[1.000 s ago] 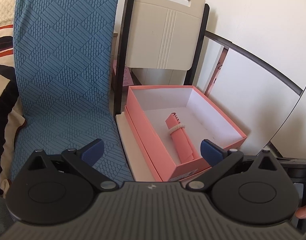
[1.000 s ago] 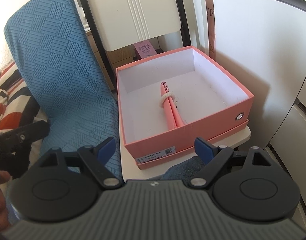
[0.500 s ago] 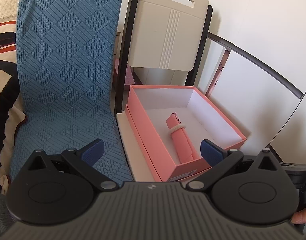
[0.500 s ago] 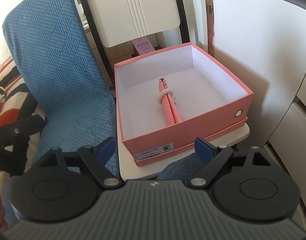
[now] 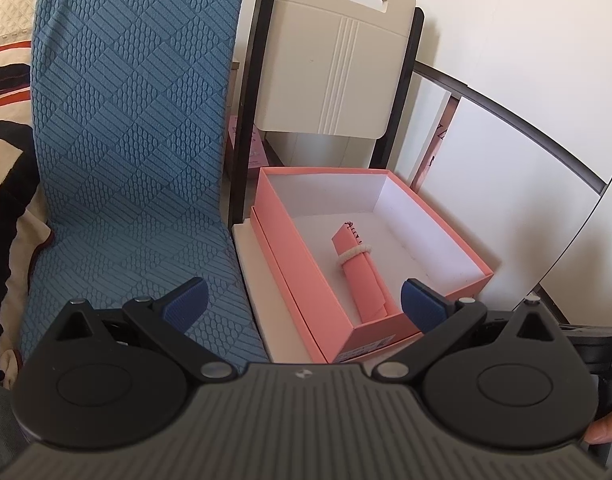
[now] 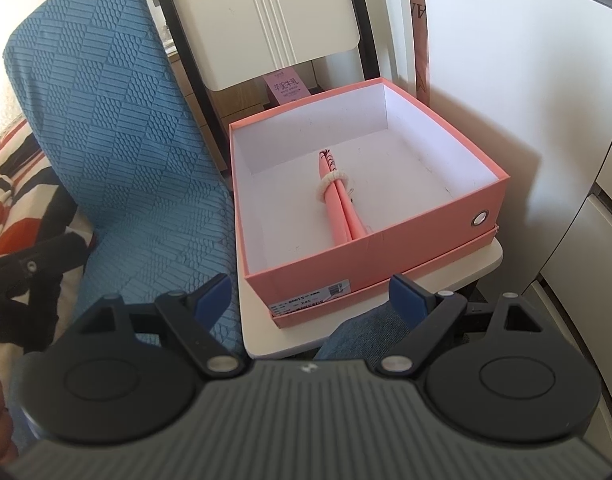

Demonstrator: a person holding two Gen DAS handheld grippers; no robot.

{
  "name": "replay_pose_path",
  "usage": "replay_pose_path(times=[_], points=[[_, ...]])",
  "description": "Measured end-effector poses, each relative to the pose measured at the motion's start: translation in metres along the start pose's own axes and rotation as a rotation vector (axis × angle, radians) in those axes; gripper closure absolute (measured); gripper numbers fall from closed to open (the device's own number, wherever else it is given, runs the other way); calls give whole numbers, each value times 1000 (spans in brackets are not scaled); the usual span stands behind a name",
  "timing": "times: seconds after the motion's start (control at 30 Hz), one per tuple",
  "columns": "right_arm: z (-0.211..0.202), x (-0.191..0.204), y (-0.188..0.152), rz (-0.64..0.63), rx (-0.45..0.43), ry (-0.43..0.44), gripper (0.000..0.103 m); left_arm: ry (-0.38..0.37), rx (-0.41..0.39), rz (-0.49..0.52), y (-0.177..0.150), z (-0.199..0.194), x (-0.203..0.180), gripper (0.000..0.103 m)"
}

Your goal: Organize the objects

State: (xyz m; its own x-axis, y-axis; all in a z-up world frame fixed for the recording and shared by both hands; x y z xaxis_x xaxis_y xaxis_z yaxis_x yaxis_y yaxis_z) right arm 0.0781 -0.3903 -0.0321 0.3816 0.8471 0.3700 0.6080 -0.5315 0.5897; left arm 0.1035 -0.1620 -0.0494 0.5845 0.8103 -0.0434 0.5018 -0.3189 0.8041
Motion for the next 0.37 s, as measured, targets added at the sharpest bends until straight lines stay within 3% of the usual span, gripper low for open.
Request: replay_pose_path(times=[0.37], points=[[0,0,1,6,0,8,16,-4,0,3,0,-1,0,0]])
Point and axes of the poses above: each gripper's, at about its wrist camera, not at the fingertips, and z roughly the way its jaws point, x to its left, y to its top, the point moved 8 cm from there along z, roughly the way its jaws point, and after that the axes turned 13 degrees about z, right-handed, at the moved point
